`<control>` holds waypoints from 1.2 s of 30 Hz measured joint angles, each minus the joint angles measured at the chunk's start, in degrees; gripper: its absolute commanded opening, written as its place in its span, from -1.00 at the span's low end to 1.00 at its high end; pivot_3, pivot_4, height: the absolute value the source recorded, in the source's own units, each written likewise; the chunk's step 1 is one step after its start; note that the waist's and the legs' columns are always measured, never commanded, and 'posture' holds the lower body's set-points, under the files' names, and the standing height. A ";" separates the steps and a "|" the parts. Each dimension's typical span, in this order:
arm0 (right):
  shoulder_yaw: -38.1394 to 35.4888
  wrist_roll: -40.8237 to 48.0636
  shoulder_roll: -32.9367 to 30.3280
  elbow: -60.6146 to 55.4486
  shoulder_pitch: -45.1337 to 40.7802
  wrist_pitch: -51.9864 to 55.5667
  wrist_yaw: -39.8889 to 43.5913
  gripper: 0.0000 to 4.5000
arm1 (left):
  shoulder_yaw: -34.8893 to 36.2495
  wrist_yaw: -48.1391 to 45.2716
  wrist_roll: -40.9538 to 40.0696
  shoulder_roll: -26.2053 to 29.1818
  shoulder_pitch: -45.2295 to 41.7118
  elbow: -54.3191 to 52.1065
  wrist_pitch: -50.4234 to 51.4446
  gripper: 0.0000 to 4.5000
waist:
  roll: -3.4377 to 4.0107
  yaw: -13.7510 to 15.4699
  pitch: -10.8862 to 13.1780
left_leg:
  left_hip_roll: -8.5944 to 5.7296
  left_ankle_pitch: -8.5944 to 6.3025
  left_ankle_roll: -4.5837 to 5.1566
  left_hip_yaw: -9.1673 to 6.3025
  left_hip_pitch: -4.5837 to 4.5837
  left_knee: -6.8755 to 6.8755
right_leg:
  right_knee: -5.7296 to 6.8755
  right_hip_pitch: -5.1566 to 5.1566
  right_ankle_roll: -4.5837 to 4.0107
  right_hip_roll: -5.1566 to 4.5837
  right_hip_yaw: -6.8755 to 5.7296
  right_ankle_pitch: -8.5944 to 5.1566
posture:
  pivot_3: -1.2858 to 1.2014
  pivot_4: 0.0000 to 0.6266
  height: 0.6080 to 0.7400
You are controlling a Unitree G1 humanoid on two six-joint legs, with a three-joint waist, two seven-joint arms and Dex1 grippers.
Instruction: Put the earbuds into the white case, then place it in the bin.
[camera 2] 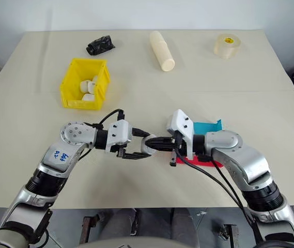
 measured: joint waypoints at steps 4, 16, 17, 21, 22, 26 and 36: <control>-3.49 0.34 -0.77 2.59 3.31 -1.23 2.46 -0.99 | 2.76 0.65 -2.91 -0.30 1.45 -2.35 0.20 0.24 | 0.00 0.00 0.00 | 0.03 0.00 0.00 0.00 0.00 0.00 | 0.01 0.00 0.00 0.02 0.00 0.00 | 0.03 -0.52 1.00; -15.08 2.37 1.43 -0.25 13.22 -16.57 7.89 0.63 | 19.15 11.97 -11.05 -4.35 20.78 -8.55 -2.02 0.24 | 0.00 -0.09 0.00 | 0.07 0.00 -0.02 0.01 0.09 0.00 | -0.12 0.03 0.00 0.02 0.05 0.00 | 0.03 -0.52 1.00; -15.74 2.37 2.21 -0.43 13.32 -17.73 7.54 0.78 | 21.42 14.01 -11.85 -5.25 22.03 -8.60 -2.10 0.24 | 0.00 0.00 0.00 | 0.08 0.01 -0.03 0.00 0.11 0.01 | -0.12 0.04 -0.01 0.02 0.03 0.00 | 0.03 -0.52 1.00; -16.33 1.56 5.07 -0.78 13.40 -21.74 5.27 0.99 | 30.48 24.48 -15.13 -9.19 22.56 -8.57 -1.43 0.24 | 0.00 0.19 0.00 | 0.03 0.01 -0.04 -0.01 0.13 0.04 | -0.10 0.08 -0.01 -0.01 0.03 0.00 | 0.03 -0.52 1.00; -16.33 0.70 5.55 -0.76 13.40 -23.09 4.90 0.99 | 32.26 27.03 -15.94 -9.86 22.23 -8.52 -0.60 0.24 | 0.00 0.18 0.00 | 0.01 0.01 -0.04 -0.01 0.13 0.04 | -0.10 0.08 0.00 -0.03 0.04 0.00 | 0.03 -0.52 1.00; -16.17 -1.49 6.15 0.21 13.44 -26.07 4.10 0.99 | 36.47 36.83 -17.54 -12.60 18.14 -6.43 2.58 0.24 | -0.02 0.23 -0.01 | -0.01 0.01 -0.04 -0.01 0.13 0.05 | -0.09 0.09 0.00 -0.01 0.02 0.00 | 0.03 -0.52 1.00; -15.72 -3.78 6.41 2.40 13.49 -27.40 2.63 0.99 | 33.50 45.04 -9.49 -9.73 -5.30 19.38 -1.29 0.24 | -0.03 -0.09 -0.01 | -0.32 0.01 -0.05 0.02 0.13 0.00 | 0.13 0.03 0.00 0.00 -0.02 0.00 | 0.03 -0.52 1.00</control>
